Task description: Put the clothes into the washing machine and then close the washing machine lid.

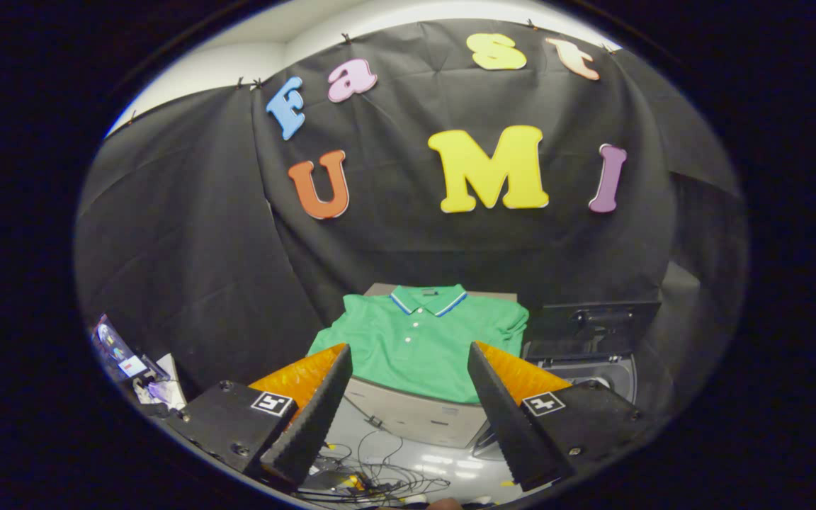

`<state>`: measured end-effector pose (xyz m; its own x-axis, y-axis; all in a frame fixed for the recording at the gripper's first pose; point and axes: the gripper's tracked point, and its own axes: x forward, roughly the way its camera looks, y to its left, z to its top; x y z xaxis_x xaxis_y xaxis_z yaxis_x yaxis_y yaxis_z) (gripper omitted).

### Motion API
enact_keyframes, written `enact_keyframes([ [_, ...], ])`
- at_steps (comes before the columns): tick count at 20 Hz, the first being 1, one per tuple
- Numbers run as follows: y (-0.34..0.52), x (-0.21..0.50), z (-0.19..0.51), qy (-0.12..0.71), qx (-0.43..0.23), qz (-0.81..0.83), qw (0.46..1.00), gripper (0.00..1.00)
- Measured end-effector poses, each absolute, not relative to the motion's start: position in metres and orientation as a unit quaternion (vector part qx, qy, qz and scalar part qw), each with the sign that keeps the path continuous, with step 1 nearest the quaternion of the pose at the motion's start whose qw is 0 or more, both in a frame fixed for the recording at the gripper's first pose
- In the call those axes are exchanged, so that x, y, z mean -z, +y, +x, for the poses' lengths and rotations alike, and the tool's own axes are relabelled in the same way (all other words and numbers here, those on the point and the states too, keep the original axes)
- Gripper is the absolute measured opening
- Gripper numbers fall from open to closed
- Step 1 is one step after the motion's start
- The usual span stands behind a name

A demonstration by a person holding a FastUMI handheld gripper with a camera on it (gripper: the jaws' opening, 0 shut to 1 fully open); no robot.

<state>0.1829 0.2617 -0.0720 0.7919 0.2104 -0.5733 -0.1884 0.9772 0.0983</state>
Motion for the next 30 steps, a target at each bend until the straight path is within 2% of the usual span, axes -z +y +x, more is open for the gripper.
enact_keyframes([
  [6,0.306,0.100,0.249,0.399,-0.101,-0.006,0.911,1.00],
  [13,0.331,0.171,0.319,0.521,-0.090,-0.037,0.848,1.00],
  [19,0.331,0.225,0.366,0.578,-0.055,-0.051,0.812,1.00],
  [24,0.320,0.268,0.379,0.617,-0.026,-0.052,0.785,1.00],
  [30,0.320,0.273,0.377,0.626,-0.019,-0.078,0.776,0.96],
])
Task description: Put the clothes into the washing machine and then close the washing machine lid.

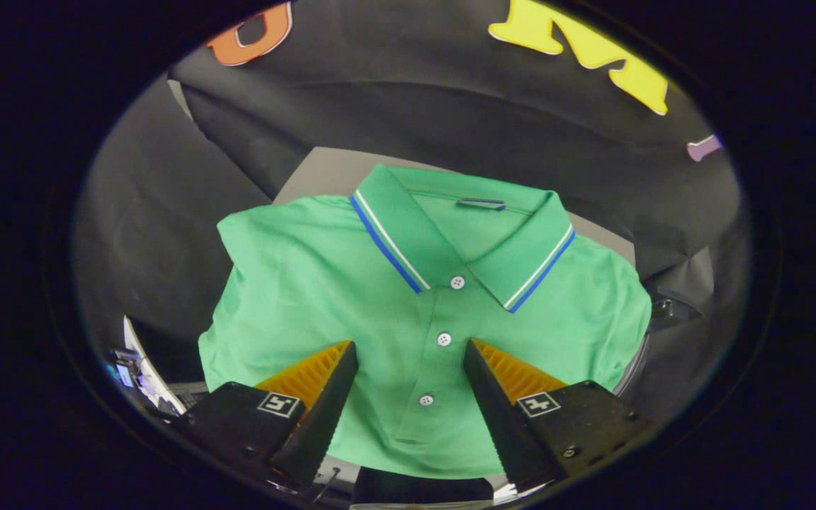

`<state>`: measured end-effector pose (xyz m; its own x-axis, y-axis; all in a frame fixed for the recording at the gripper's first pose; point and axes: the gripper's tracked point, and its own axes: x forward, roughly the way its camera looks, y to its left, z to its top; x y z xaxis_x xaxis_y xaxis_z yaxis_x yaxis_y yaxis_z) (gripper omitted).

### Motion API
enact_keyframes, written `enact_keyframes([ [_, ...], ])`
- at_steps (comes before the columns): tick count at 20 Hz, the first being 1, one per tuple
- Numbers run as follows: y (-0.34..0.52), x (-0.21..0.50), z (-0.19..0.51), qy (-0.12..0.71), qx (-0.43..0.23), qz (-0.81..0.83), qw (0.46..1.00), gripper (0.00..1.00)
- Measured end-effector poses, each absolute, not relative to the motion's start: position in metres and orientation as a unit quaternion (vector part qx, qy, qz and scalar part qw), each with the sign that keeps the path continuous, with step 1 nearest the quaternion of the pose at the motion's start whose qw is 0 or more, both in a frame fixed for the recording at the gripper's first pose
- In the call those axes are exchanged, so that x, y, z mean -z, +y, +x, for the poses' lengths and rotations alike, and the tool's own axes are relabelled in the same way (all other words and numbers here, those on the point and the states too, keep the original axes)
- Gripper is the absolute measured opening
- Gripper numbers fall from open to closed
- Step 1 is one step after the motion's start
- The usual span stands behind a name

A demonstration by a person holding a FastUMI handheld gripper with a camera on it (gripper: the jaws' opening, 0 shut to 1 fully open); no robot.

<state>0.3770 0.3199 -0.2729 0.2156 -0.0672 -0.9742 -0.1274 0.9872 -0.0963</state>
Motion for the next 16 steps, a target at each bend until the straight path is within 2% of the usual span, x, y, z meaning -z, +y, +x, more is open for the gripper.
enact_keyframes([
  [2,0.315,0.272,0.377,0.635,-0.021,-0.079,0.768,0.95],
  [3,0.312,0.271,0.379,0.638,-0.021,-0.080,0.765,0.89],
  [7,0.298,0.270,0.385,0.644,-0.003,-0.049,0.764,0.30],
  [10,0.296,0.268,0.386,0.647,-0.026,-0.030,0.761,0.12],
  [11,0.295,0.266,0.386,0.647,-0.030,-0.019,0.761,0.07],
  [16,0.291,0.261,0.382,0.638,-0.040,0.008,0.769,0.06],
])
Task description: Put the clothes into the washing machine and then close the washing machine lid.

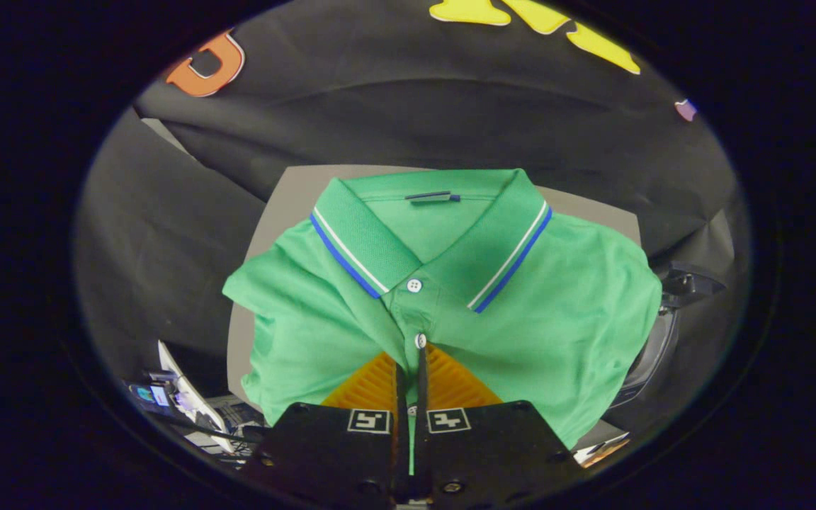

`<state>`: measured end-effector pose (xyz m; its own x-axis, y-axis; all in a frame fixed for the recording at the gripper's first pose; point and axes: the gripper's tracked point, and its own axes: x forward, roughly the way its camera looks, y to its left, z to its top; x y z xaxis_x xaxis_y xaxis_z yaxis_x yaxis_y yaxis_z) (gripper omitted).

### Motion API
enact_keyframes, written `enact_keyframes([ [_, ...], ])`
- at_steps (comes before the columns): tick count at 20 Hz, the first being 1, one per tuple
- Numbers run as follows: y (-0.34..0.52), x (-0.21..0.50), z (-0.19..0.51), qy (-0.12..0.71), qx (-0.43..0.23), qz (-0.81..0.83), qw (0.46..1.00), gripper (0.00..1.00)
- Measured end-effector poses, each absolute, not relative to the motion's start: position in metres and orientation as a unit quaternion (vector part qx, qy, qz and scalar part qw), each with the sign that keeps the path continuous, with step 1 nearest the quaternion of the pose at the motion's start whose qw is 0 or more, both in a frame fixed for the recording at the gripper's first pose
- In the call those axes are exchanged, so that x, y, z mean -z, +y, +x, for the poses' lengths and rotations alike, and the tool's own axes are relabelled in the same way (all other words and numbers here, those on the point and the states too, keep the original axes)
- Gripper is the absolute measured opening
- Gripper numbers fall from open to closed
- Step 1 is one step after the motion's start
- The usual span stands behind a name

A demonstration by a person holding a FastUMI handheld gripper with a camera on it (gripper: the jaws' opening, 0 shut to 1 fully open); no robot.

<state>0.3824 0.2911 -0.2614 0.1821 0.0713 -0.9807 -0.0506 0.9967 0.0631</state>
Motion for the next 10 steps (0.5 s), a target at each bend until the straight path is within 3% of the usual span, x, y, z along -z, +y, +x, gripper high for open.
enact_keyframes([
  [10,0.276,0.193,0.378,0.601,-0.053,0.027,0.797,0.06],
])
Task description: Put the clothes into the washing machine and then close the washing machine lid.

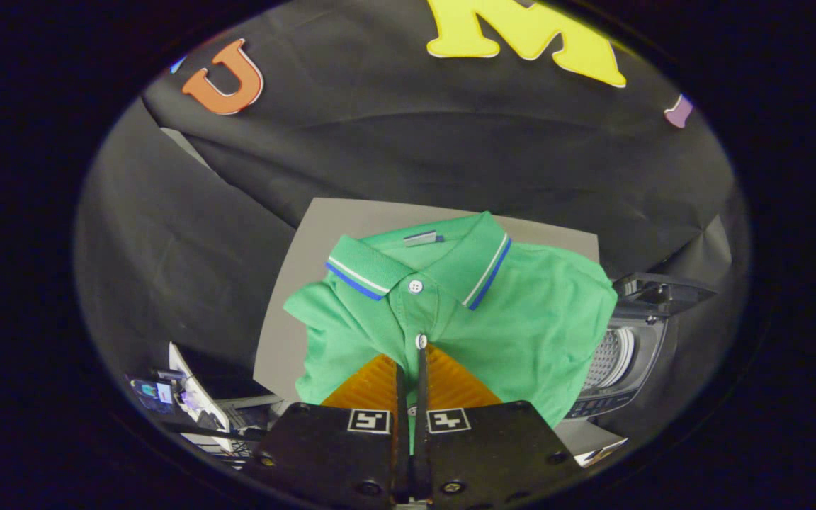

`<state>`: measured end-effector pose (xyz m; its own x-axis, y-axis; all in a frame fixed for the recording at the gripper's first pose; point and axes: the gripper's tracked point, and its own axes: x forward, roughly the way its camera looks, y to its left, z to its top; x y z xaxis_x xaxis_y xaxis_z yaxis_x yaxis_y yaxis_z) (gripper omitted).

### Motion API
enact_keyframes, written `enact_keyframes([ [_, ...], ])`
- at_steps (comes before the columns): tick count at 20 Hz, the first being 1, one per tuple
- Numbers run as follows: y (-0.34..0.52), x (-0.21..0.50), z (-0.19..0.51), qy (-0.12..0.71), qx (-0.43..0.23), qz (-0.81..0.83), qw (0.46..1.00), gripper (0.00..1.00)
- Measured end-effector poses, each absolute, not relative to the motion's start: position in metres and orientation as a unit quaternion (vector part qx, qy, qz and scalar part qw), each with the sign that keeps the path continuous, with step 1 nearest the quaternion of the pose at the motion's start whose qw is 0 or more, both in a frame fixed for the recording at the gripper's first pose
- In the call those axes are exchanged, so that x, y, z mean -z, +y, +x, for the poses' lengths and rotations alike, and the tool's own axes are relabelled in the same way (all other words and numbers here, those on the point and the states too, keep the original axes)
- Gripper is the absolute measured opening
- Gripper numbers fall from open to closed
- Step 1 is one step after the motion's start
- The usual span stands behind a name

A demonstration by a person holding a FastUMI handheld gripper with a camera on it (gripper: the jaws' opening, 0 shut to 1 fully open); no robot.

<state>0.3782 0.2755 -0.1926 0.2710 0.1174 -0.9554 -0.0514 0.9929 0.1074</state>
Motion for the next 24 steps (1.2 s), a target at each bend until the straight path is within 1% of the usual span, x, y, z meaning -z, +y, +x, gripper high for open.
enact_keyframes([
  [7,0.257,0.149,0.371,0.573,-0.063,0.022,0.817,0.06],
  [13,0.231,0.119,0.361,0.548,-0.054,0.010,0.835,0.06],
  [24,0.158,0.085,0.333,0.509,0.010,0.001,0.861,0.06],
])
